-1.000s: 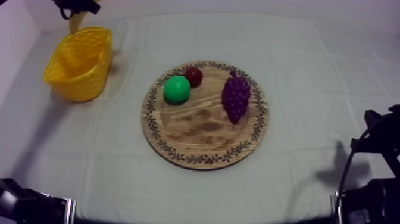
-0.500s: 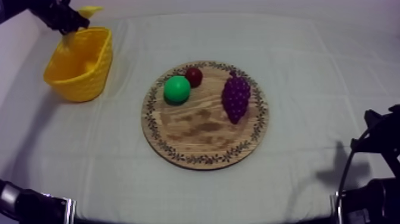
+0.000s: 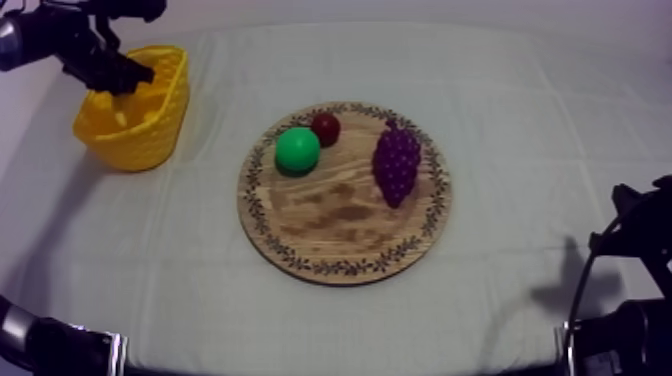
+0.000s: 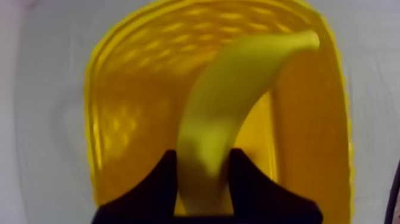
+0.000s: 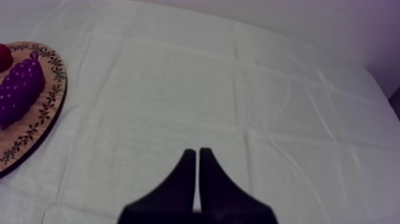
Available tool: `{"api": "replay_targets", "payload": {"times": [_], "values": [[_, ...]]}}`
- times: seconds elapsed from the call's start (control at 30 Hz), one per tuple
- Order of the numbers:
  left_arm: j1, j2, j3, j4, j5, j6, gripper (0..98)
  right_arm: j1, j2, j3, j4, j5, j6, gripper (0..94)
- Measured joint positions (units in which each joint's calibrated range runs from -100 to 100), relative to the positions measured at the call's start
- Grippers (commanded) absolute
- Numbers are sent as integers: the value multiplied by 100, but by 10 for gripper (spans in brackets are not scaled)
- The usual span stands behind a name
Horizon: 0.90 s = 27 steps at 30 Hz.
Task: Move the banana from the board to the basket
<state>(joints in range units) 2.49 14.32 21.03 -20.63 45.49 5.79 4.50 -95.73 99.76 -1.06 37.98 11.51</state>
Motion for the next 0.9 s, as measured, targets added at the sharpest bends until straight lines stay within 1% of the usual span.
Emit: {"api": "replay_targets", "payload": {"times": [0.2,0.3,0.37,0.5,0.57,0.63,0.73,0.9], "values": [[-131,106,257,29,-246,0,318,0,0,0,0,0,0,3],[-157,177,280,55,-311,-11,347,0,0,0,0,0,0,3],[-189,202,280,114,-416,-71,389,0,0,0,0,0,0,3],[-252,243,245,347,-622,-292,486,0,0,0,0,0,0,3],[-265,256,231,451,-688,-428,514,0,0,0,0,0,0,3],[-269,276,224,509,-714,-541,529,0,0,0,0,0,0,3],[-269,269,237,560,-758,-657,524,0,0,0,0,0,0,3],[-273,117,410,611,-898,-749,431,0,0,0,0,0,0,3]]}}
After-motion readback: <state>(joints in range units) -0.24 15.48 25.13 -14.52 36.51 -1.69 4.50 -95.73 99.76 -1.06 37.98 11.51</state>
